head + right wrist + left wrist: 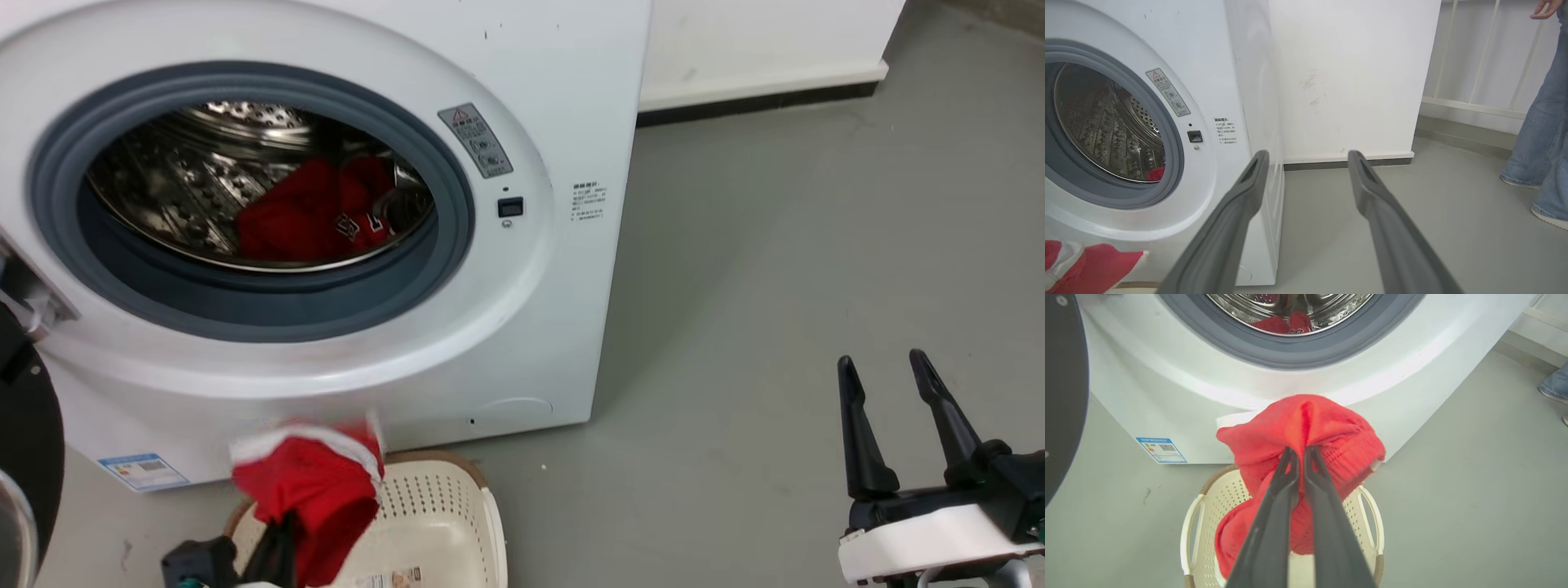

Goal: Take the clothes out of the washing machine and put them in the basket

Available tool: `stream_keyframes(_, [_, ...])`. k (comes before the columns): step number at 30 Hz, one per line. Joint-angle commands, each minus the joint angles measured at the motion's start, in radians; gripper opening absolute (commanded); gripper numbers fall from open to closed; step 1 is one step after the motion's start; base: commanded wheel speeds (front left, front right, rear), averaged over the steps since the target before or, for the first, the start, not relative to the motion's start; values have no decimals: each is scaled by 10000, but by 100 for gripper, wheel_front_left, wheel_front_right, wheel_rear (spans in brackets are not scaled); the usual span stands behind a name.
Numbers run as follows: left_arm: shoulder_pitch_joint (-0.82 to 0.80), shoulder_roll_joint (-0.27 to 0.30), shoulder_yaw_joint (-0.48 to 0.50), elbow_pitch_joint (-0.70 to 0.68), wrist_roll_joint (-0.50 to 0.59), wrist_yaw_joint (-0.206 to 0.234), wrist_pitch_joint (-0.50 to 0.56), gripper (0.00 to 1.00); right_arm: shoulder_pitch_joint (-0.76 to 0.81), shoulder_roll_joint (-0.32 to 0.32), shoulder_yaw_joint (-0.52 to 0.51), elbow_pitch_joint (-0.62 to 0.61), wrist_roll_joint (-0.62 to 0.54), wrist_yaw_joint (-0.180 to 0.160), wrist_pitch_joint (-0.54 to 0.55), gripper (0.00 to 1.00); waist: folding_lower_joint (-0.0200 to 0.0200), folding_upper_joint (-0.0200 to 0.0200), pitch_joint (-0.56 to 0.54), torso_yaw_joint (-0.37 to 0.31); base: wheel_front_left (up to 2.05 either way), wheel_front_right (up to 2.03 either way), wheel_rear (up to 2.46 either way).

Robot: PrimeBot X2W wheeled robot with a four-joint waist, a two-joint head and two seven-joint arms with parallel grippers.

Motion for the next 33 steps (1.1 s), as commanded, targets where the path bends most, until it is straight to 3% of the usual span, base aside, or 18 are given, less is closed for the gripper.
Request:
stream_keyframes(1, [-33, -143, -28, 123, -90, -30, -69, 0, -118, 3, 15, -93, 71, -3, -12, 100, 1, 0, 363, -85, 0, 0, 0])
stream_keyframes(6, [-767, -690, 45, 1257, -147, -447, -199, 0, -526, 3, 94, -232, 198, -3, -126, 100, 1, 0, 1438, -318, 0, 0, 0])
stream_keyframes(17, [-3070, -1114, 707, 4306, 495, -1444, -252, 0, -1527, 5, 469, -139, 300, -3, -589, 100, 1, 0, 3816, -862, 0, 0, 0])
stream_keyframes(23, [-4122, -1442, 700, 6697, 694, -1989, -244, 0, -1938, 3, 483, 44, 428, -3, -884, 100, 1, 0, 4571, -1103, 0, 0, 0])
stream_keyframes(33, [-5534, -1830, 640, 9202, 553, -2549, -212, 0, -2310, 3, 575, 145, 533, -3, -1100, 100, 1, 0, 5280, -1156, 0, 0, 0])
